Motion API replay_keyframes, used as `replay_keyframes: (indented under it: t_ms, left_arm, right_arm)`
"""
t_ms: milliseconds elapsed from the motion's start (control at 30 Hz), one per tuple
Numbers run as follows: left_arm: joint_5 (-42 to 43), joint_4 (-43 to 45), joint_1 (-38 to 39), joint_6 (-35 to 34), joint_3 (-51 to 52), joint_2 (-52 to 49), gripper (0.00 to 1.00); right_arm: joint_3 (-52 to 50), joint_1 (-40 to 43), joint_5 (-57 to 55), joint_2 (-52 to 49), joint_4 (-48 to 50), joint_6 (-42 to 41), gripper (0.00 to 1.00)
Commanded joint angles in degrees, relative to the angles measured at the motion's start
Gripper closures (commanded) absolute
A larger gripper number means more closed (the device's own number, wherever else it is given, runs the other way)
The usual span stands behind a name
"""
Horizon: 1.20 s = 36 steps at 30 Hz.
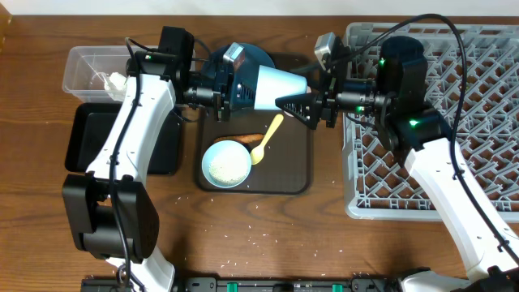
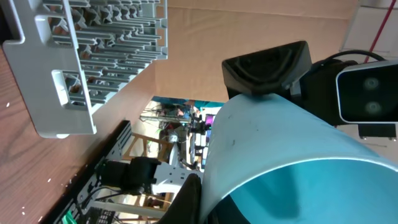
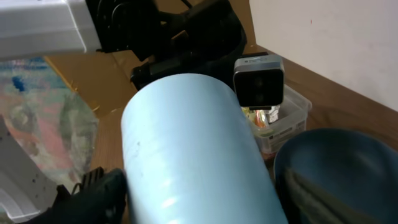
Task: Sort waste into correct bins and load items into the dishwasher rack
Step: 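Lift the light-blue cup and hand it to the right gripper, then place the light-blue cup upside down in the dish rack with right gripper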
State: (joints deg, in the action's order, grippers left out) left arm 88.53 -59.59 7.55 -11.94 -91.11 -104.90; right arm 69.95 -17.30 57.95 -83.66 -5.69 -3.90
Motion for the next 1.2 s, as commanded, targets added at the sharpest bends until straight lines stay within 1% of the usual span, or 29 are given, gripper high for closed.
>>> replay_keyframes:
  t_ms: [0,100,500,600,667,733,767,800,900,933,1067,1167]
  left_arm:
    - [1.6,-1.3,0.2,0.5,-0.9,0.1,0.93]
    - [1.6,-1.7,0.5,0.4,-0.9,0.1,0.94]
    - [1.6,-1.6,0.6,0.5,-0.9,0.1,0.93]
    - [1.6,-1.6,0.5,0.5,-0.9,0.1,0.93]
    - [1.5,-1.4,0.5,0.5,-0.9,0.1,0.89]
    - [1.5,-1.1,0.6,0.5,-0.9,0.1,0.83]
    - [1.5,-1.0,0.6,0.5,-0.9,0.1,0.83]
    - [1.5,-1.0,0.5,0.5,-0.9,0.1,0.79]
    - [1.4,-0.9,0.5,0.5,-0.9,0.1,0.74]
    - [1.4,-0.9,0.5,0.5,-0.9,0.1,0.69]
    - [-1.0,-0.3,0.5,0.5,-0.9,0.1,0.59]
    - [-4.9,0.0,0.5,0.5,-0.9,0.1,0.57]
  right_arm:
    - [0.4,-0.4,-0.7,-0.4,0.1,0.3,0.26]
    - [0.4,-0.9,-0.7,-0.5,0.0,1.4,0.25]
    - [0.4,-1.9,-0.5,-3.8,-1.5,1.4,0.27]
    - [0.4,-1.9,-0.5,-3.9,-1.1,1.4,0.32]
    - [0.4,-1.8,-0.5,-3.9,-0.5,1.4,0.40]
    - [0.4,-1.6,-0.5,-3.9,0.2,1.4,0.48]
    - [0.4,-1.4,-0.5,-3.9,0.7,1.4,0.52]
    - [0.4,-1.0,-0.5,-3.9,1.2,1.4,0.54]
    - [0.4,0.5,-0.5,-3.8,2.6,-0.3,0.55]
    - [0.4,1.2,-0.5,-3.7,2.8,-0.7,0.55]
    - [0.4,5.0,-0.6,-3.0,2.4,-1.1,0.57]
    - [0.4,9.9,-3.0,-2.4,0.8,-4.2,0.58]
